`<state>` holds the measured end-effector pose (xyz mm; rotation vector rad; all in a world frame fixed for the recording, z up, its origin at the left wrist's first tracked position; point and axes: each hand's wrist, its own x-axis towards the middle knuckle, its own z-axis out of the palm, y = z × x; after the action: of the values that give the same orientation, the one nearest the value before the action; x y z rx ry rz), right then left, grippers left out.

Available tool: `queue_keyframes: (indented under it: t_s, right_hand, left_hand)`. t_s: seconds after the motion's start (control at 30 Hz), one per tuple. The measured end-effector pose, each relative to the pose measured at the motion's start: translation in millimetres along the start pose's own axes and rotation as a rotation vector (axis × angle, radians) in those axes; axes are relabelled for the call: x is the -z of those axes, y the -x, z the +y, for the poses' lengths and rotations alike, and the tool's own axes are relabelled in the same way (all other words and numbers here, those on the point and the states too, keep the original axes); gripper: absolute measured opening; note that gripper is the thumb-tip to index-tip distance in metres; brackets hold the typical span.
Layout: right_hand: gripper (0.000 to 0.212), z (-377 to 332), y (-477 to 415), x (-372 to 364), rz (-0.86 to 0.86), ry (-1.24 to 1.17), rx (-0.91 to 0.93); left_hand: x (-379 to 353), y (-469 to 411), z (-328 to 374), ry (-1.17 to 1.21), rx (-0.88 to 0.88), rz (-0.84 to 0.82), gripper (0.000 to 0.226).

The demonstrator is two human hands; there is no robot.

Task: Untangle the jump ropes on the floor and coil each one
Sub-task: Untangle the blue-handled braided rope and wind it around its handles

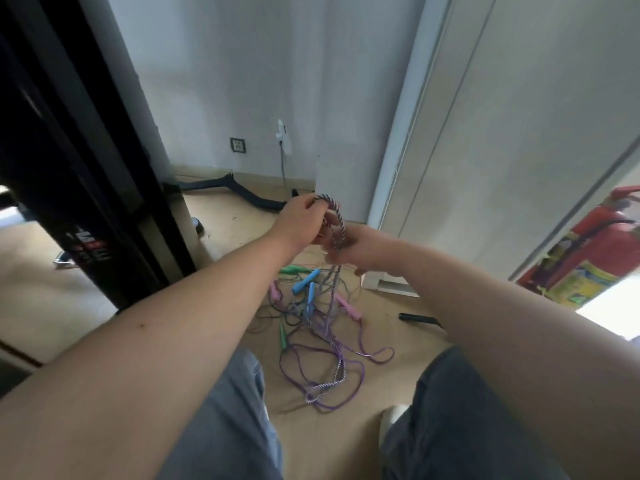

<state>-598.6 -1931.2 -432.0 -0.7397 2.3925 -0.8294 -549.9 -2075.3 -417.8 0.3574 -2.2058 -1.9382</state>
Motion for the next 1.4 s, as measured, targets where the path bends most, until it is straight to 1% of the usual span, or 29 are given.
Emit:
queue_keyframes:
  t_s: [0.07,0.1,0.2,0.27,0.33,0.4,0.43,0.47,0.5,0.53,0.6,0.67,0.7,0.73,0.77,0.8,0.83,0.87,0.9,0.93,0.97,1.0,1.03,1.07,1.13,1.17,1.23,1.3,1.4]
  right_hand:
    - [0.023,1.0,6.6,0.8,-0.024,0.082,-0.018]
    - [0.025,2.3,9.7,-0.1,-0.040,0.105,-0.039]
    - [0.024,6.1,17.2,-3.4,-0.002,0.014,-0.076]
    - [0.022,4.5,17.8,1.6,0.075,-0.107,-0.066]
    - [0.021,0.8,14.7,8.7,0.166,-0.261,-0.054]
    - [0.020,-2.1,7.0,19.1,0.276,-0.493,-0.062]
    - [0.020,-3.0,3.2,23.8,0.300,-0.635,-0.072]
    - [0.021,-3.6,-0.1,27.7,0.293,-0.754,-0.075]
    - [0.021,-3.6,-3.4,31.0,0.272,-0.810,-0.076]
    - [0.021,-2.0,-6.4,34.1,0.250,-0.798,-0.076]
    - [0.025,7.3,-12.4,40.2,0.210,-0.641,-0.082]
    - [0.032,17.5,-15.9,47.7,0.163,-0.277,-0.084]
    - [0.035,24.1,-18.1,51.3,0.134,-0.037,-0.086]
    - [0.038,31.2,-20.7,53.0,0.109,0.167,-0.095]
    - [0.038,38.0,-22.8,53.0,0.089,0.287,-0.112]
    - [0.037,45.7,-25.1,51.7,0.074,0.302,-0.136]
    - [0.037,54.1,-28.9,48.8,0.071,0.221,-0.153]
    - [0.045,61.1,-32.0,44.5,0.064,0.104,-0.154]
    - [0.060,66.9,-35.0,39.5,0.064,0.011,-0.143]
    - [0.079,71.4,-38.8,35.3,0.066,0.037,-0.120]
    - [0.093,74.0,-43.2,31.0,0.055,0.153,-0.089]
    - [0.100,74.9,-47.3,25.6,0.023,0.279,-0.042]
    - [0.096,73.1,-49.9,20.0,-0.007,0.368,0.014]
    - [0.079,70.5,-52.3,16.8,-0.012,0.407,0.056]
    - [0.033,63.7,-56.7,12.2,0.049,0.351,0.082]
    - [0.024,63.6,-60.7,10.9,0.079,0.327,0.072]
    - [0.025,63.0,-66.6,14.4,0.089,0.320,0.032]
    - [0.027,67.9,-72.4,21.8,0.074,0.336,-0.039]
    - [0.031,86.6,-81.5,27.5,0.024,0.479,-0.179]
  left_hand:
    - [3.3,0.8,12.9,0.184,0.034,0.041,0.029]
    - [4.5,-0.9,16.7,0.216,0.037,0.046,0.029]
    - [2.3,-5.0,16.5,0.045,0.067,-0.020,0.022]
    - [-3.8,-2.7,10.5,-0.084,0.133,-0.144,0.029]
    - [-11.1,5.2,-0.5,-0.165,0.203,-0.354,0.035]
    - [-19.2,9.3,-13.0,-0.195,0.267,-0.509,0.054]
    - [-21.4,8.7,-22.0,-0.223,0.280,-0.542,0.061]
    - [-23.7,8.9,-31.0,-0.285,0.256,-0.558,0.060]
    - [-24.5,8.2,-40.2,-0.369,0.216,-0.568,0.050]
    - [-24.7,6.4,-48.7,-0.486,0.182,-0.590,0.039]
    - [-24.1,1.7,-57.5,-0.780,0.159,-0.639,0.030]
    - [-20.0,-9.3,-61.9,-1.030,0.140,-0.604,0.030]
    - [-17.0,-17.2,-63.6,-1.080,0.154,-0.561,0.031]
    - [-14.7,-24.8,-63.1,-1.073,0.184,-0.504,0.032]
    - [-13.6,-32.4,-62.4,-1.043,0.202,-0.447,0.034]
    - [-13.5,-39.5,-62.2,-1.002,0.203,-0.397,0.032]
    - [-14.1,-45.4,-62.4,-0.961,0.173,-0.358,0.030]
    - [-15.8,-49.8,-61.8,-0.931,0.134,-0.330,0.027]
    - [-17.1,-53.2,-62.1,-0.888,0.103,-0.295,0.026]
    - [-17.8,-55.5,-63.2,-0.825,0.091,-0.262,0.026]
    - [-18.1,-58.1,-65.0,-0.774,0.081,-0.233,0.025]
    - [-19.0,-60.7,-67.0,-0.752,0.066,-0.216,0.022]
    - [-20.3,-63.0,-68.2,-0.756,0.038,-0.214,0.019]
    - [-23.1,-65.9,-68.2,-0.776,0.008,-0.224,0.020]
    - [-28.1,-72.4,-67.8,-0.801,-0.030,-0.243,0.024]
    - [-28.7,-75.3,-66.8,-0.791,-0.038,-0.247,0.025]
    - [-23.3,-82.5,-66.7,-0.749,-0.008,-0.257,0.026]
    - [-11.3,-89.1,-73.5,-0.788,0.069,-0.309,0.024]
    - [3.1,-94.6,-89.2,-0.859,0.184,-0.364,0.032]
